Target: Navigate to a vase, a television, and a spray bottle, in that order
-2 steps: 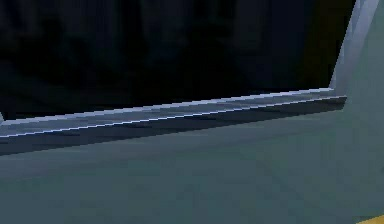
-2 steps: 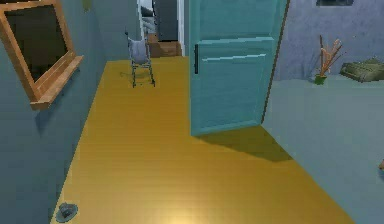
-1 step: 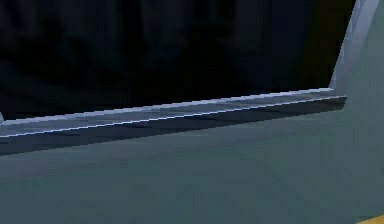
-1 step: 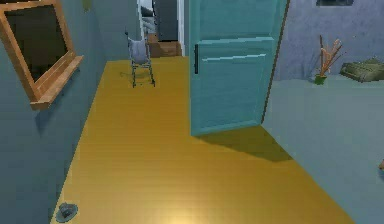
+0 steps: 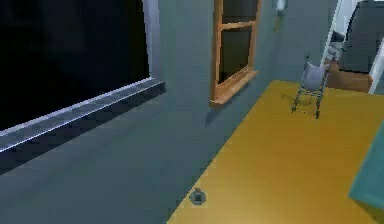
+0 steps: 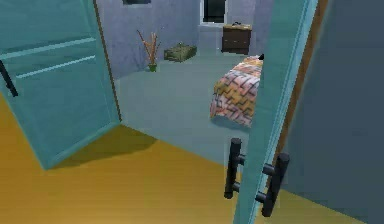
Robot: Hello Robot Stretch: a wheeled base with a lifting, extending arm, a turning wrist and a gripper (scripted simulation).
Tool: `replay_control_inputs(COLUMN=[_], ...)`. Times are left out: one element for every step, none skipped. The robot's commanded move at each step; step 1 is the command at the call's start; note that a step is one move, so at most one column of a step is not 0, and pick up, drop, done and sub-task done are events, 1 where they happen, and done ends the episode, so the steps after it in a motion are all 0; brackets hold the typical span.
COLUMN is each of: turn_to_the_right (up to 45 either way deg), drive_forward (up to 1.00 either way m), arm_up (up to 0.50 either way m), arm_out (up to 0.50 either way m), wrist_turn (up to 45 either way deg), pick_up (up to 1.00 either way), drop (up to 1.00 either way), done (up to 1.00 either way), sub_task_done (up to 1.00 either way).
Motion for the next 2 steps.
replay_control_inputs(turn_to_the_right=[30.0, 0.0], drive_forward=[0.0, 1.0], arm_up=[0.0, 0.0], arm_out=[0.0, 0.0], wrist_turn=[0.0, 0.0], pick_up=[0.0, 0.0], drop=[0.0, 0.0], done=[0.0, 0.0], sub_task_done=[0.0, 0.0])
